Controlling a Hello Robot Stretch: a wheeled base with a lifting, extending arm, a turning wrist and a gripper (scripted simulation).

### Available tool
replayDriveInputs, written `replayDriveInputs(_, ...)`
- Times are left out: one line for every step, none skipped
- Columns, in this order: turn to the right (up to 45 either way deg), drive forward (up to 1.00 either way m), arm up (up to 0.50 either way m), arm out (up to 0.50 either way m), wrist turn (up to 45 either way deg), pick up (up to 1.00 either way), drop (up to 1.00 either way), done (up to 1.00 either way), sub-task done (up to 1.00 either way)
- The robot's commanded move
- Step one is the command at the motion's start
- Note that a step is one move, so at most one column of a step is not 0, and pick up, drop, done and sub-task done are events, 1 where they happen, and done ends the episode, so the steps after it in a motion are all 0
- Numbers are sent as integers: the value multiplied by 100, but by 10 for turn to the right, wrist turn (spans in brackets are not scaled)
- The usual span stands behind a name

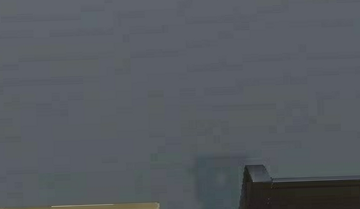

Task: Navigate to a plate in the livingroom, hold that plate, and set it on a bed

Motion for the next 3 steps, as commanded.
replayDriveInputs(0, 0, 0, 0, 390, 0, 0, 0, 0)
replayDriveInputs(0, 0, -24, 0, 0, 0, 0, 0, 0)
replayDriveInputs(0, 0, -32, 0, 0, 0, 0, 0, 0)
